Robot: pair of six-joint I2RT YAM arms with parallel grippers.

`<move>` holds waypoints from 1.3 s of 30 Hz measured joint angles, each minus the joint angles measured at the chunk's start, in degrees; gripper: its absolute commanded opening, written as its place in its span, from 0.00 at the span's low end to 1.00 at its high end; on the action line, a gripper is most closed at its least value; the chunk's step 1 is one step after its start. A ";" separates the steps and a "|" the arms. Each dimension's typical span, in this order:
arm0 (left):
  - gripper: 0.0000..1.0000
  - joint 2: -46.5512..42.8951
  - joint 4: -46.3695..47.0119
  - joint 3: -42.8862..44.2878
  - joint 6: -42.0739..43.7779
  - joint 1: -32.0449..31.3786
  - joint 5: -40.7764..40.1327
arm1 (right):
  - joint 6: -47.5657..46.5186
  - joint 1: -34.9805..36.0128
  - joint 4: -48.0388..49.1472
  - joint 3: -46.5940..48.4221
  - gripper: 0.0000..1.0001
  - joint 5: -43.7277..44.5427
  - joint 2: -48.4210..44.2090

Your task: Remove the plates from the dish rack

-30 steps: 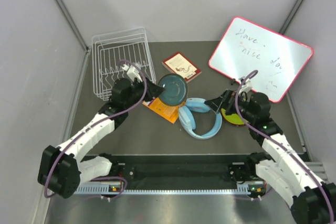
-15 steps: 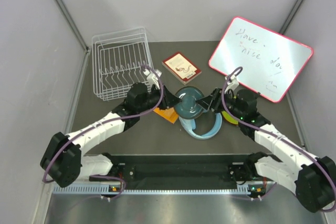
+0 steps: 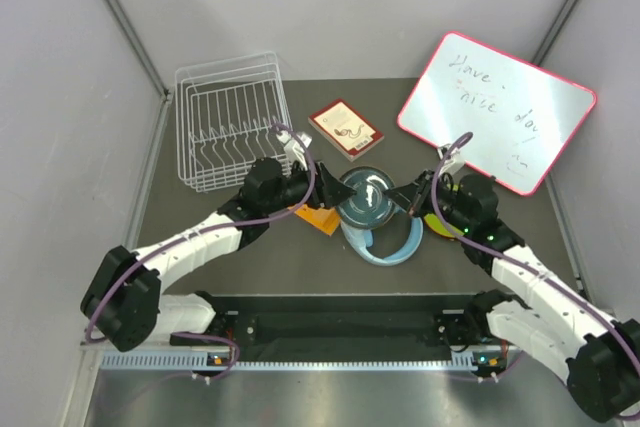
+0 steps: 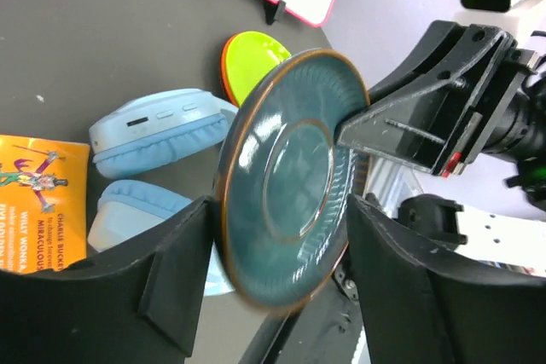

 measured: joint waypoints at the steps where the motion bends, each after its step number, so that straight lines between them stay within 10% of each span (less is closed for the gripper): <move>1: 0.69 0.02 -0.46 0.02 0.48 -0.24 -0.26 | -0.57 -0.66 -2.62 -0.02 0.00 1.16 -0.98; 24: 0.84 -15.17 -26.88 -1.05 25.27 0.11 -50.84 | -10.29 -36.61 -29.59 -4.24 0.00 7.65 -10.67; 34: 0.89 -19.89 -26.99 -1.88 28.02 4.63 -56.04 | -10.40 -40.74 -23.08 -6.23 0.00 5.99 -3.89; 39: 0.90 -19.17 -26.97 -2.25 27.39 9.35 -54.21 | -9.92 -41.57 -18.97 -6.78 0.25 5.33 0.00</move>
